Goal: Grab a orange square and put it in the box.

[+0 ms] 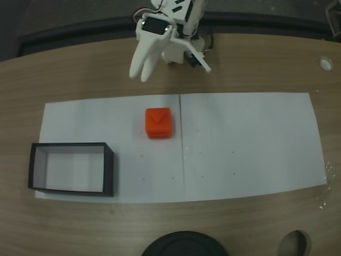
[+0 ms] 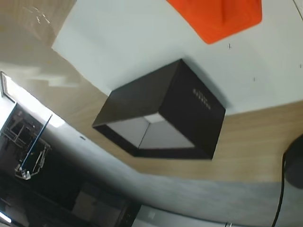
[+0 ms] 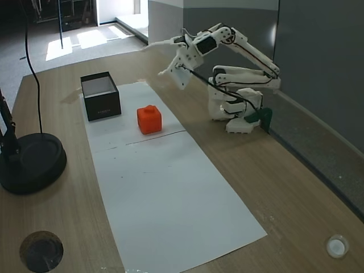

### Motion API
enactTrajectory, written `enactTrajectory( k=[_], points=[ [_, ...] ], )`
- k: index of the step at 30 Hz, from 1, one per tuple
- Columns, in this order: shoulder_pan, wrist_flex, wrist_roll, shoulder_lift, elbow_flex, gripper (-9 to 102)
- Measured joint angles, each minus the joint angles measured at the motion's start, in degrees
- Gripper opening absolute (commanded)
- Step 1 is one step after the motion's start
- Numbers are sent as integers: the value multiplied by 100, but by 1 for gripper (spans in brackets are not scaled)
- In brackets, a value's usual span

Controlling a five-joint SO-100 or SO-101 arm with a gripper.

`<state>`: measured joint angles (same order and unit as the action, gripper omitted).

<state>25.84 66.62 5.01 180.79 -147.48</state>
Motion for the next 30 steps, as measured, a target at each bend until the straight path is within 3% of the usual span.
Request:
enactTrajectory(
  k=[15,21,30],
  points=[
    [-466,2496,360,-7049,4570,37],
    [-712,2540,360,-8183,4983,37],
    [-853,2312,413,-8464,4685,37]
  ],
)
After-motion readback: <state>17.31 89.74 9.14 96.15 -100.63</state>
